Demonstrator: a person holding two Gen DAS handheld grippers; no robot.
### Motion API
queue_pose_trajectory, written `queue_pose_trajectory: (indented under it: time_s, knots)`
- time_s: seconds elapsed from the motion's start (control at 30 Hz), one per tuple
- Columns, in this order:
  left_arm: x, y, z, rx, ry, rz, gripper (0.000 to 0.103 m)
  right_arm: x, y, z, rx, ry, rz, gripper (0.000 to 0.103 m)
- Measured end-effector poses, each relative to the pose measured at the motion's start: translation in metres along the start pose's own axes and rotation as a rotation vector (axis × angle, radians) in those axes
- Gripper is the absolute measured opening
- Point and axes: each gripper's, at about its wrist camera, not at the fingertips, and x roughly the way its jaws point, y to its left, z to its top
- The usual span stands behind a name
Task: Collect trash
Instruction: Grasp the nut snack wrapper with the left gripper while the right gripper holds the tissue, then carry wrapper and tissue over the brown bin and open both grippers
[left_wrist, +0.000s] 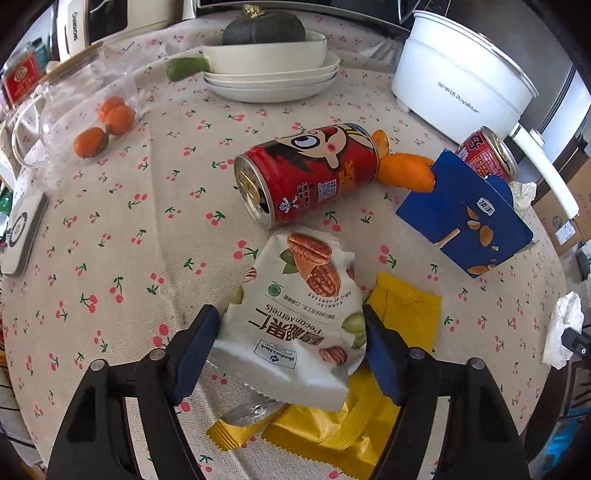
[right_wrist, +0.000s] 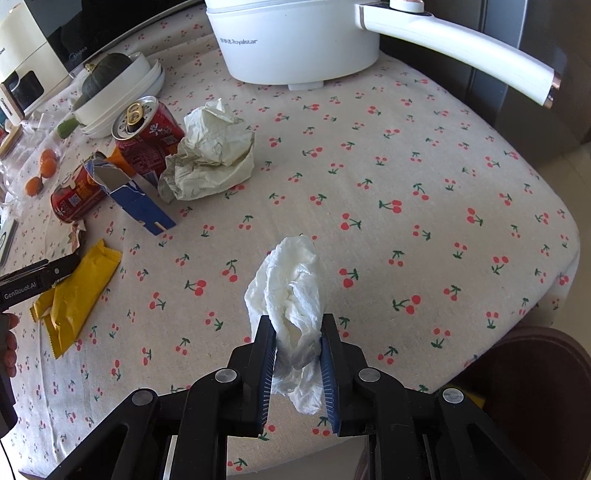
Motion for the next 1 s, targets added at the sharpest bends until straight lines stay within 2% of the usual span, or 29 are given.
queue_pose_trajectory:
  time_s: [0.1, 0.43, 0.73, 1.0]
  knots:
    - [-0.009, 0.007, -0.005, -0.028, -0.021, -0.024, 0.071, -0.003, 0.000, -0.002, 0.000, -0.003, 0.002, 0.022]
    - [-0.072, -0.004, -0.032, 0.011, -0.134, -0.040, 0.070, -0.032, 0.003, -0.013, 0.020, -0.051, 0.039, 0.022]
    - [-0.114, -0.044, -0.082, 0.090, -0.159, -0.071, 0.070, -0.078, -0.010, -0.042, 0.005, -0.105, 0.030, 0.022]
    - [-0.126, -0.102, -0.115, 0.198, -0.159, -0.134, 0.070, -0.111, -0.044, -0.071, 0.020, -0.140, -0.004, 0.022]
